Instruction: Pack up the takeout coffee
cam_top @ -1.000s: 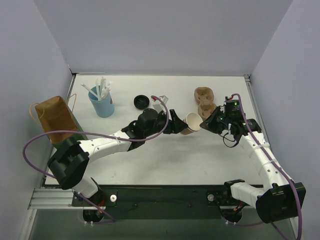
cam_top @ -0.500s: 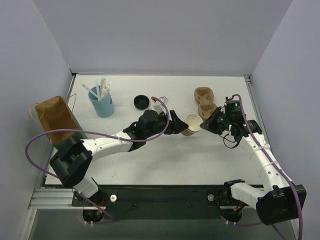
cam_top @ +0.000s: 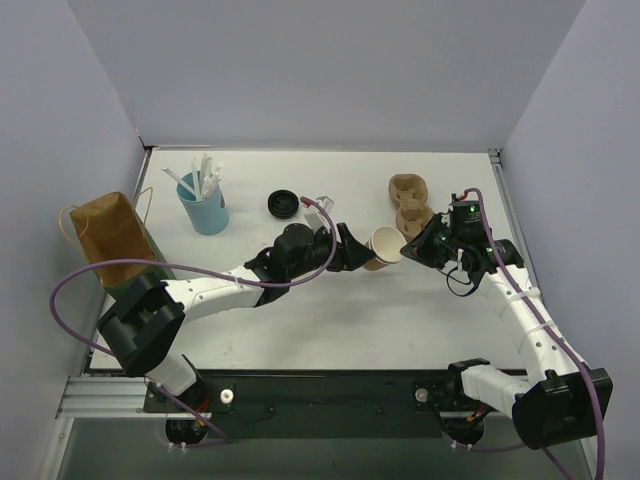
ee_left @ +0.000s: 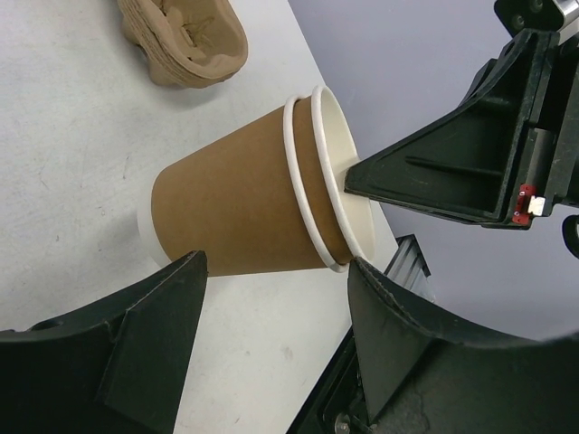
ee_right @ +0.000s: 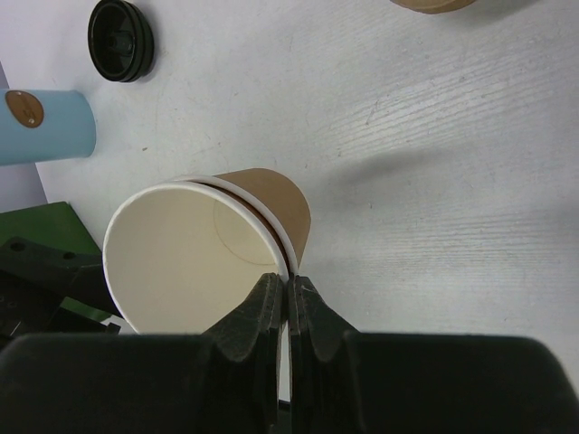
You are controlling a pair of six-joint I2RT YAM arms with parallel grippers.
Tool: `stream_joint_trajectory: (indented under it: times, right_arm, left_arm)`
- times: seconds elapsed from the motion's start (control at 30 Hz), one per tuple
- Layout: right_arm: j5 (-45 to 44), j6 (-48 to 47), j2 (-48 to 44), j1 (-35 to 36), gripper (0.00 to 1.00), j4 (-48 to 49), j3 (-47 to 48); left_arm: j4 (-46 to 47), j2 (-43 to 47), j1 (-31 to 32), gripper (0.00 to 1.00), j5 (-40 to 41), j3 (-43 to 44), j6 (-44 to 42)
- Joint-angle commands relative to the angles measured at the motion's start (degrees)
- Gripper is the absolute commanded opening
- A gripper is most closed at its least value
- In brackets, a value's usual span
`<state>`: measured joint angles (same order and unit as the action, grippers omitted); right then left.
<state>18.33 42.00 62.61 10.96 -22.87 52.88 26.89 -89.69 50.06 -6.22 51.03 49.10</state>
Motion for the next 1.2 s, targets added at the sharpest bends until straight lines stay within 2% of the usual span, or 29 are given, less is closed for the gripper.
stream_joint_trajectory:
  times: [0.0,0.47,0.83,1.17]
  right_arm:
    - [0.13,0.72,-0.29,0.29,0.0,1.43,-0.06]
    - [1.27,0.8,-1.26,0.29,0.0,2.21,-0.76]
    - [1.89,1.07,-0.47,0.38,0.0,3.8,-2.25]
    - [1.8,1.16,1.55,0.38,0.0,5.91,-5.51]
  left_arm:
    - [3.69,1.89,0.03,0.72,-0.11,-0.14,-0.15]
    - [2.73,0.22,0.03,0.72,1.38,1.09,-0.5]
    - [-4.04,-2.86,0.82,0.71,5.51,2.5,-1.55]
    - [-4.83,-5.58,1.0,0.7,5.78,3.12,-2.69]
